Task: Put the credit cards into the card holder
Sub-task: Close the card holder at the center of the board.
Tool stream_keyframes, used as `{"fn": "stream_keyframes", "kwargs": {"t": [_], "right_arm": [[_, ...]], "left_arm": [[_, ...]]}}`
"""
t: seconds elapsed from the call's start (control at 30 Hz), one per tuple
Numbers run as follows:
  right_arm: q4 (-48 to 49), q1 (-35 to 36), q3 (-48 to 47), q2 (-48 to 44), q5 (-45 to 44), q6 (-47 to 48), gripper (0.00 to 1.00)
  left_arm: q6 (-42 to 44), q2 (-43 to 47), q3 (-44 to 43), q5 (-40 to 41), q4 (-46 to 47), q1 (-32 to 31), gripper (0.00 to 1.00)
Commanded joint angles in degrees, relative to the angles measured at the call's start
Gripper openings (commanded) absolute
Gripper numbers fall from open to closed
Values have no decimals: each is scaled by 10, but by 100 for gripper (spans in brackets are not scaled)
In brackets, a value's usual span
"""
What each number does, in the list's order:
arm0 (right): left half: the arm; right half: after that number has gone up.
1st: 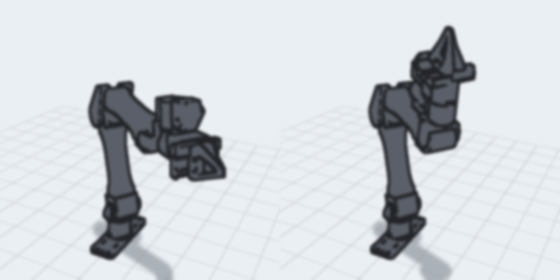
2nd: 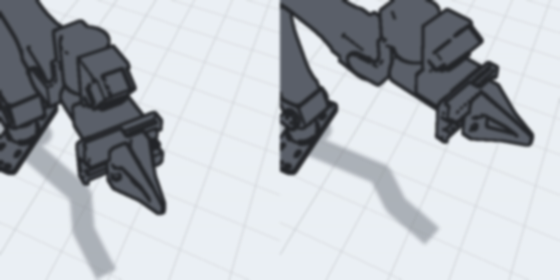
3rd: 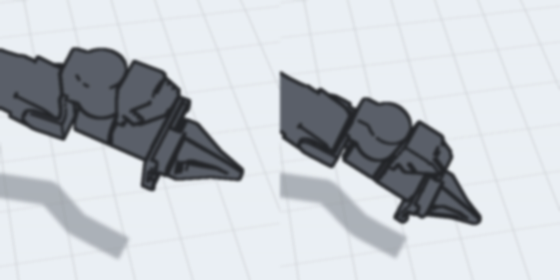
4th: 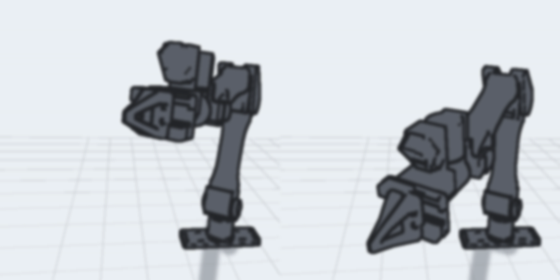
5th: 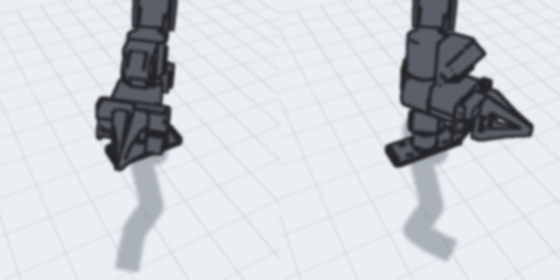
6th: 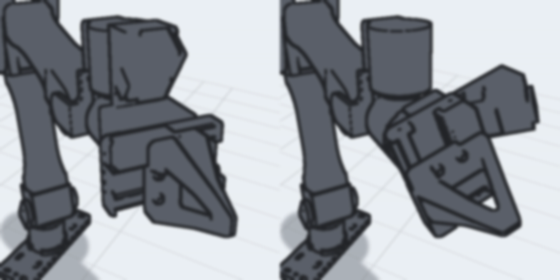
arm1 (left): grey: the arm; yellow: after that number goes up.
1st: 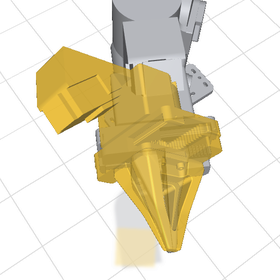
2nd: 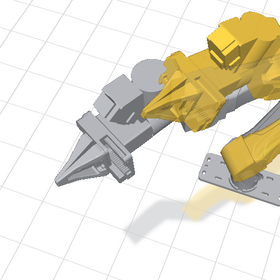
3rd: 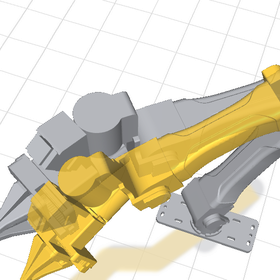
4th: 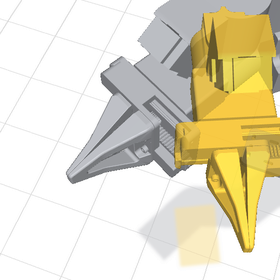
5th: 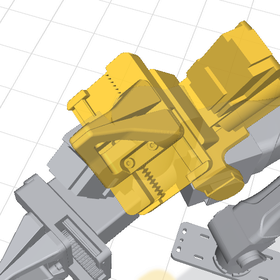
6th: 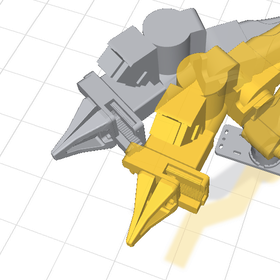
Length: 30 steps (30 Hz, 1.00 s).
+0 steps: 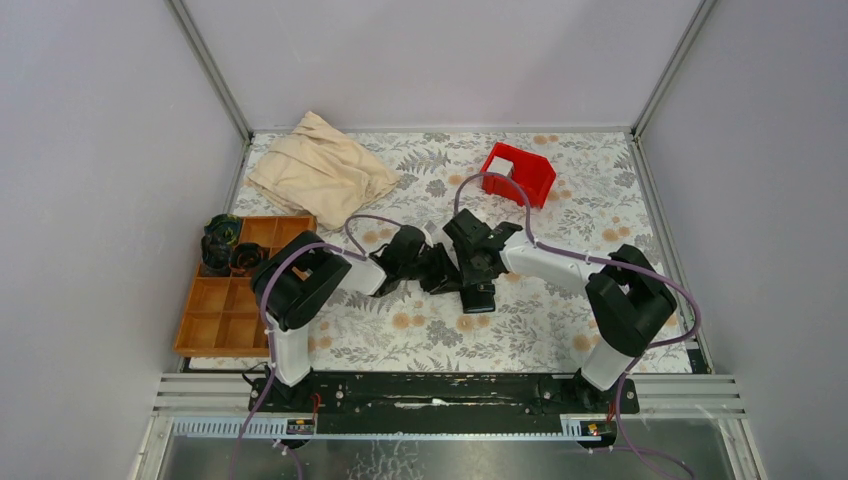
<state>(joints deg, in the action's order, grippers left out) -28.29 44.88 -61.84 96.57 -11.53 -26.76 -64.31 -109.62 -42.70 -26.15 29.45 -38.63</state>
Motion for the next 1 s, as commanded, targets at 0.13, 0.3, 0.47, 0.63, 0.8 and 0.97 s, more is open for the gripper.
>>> {"fn": "stream_keyframes", "kwargs": {"t": [0.13, 0.3, 0.47, 0.63, 0.8, 0.97], "right_arm": [[-21, -4, -51, -54, -49, 27, 41], [-26, -4, -28, -89, -92, 11, 41], [-18, -12, 43, -140, -132, -22, 36], [-4, -25, 109, -162, -127, -48, 22], [18, -28, 155, -156, -94, -63, 13], [51, -28, 177, -141, -62, -68, 8]], "left_arm": [[106, -4, -64, 145, -285, 0, 61], [114, 40, -86, 169, -323, 0, 68], [102, 116, -40, 202, -324, -2, 68], [112, 167, -6, 244, -325, -34, 50], [134, 153, -27, 271, -352, -85, 25], [138, 113, -50, 278, -367, -117, 16]]}}
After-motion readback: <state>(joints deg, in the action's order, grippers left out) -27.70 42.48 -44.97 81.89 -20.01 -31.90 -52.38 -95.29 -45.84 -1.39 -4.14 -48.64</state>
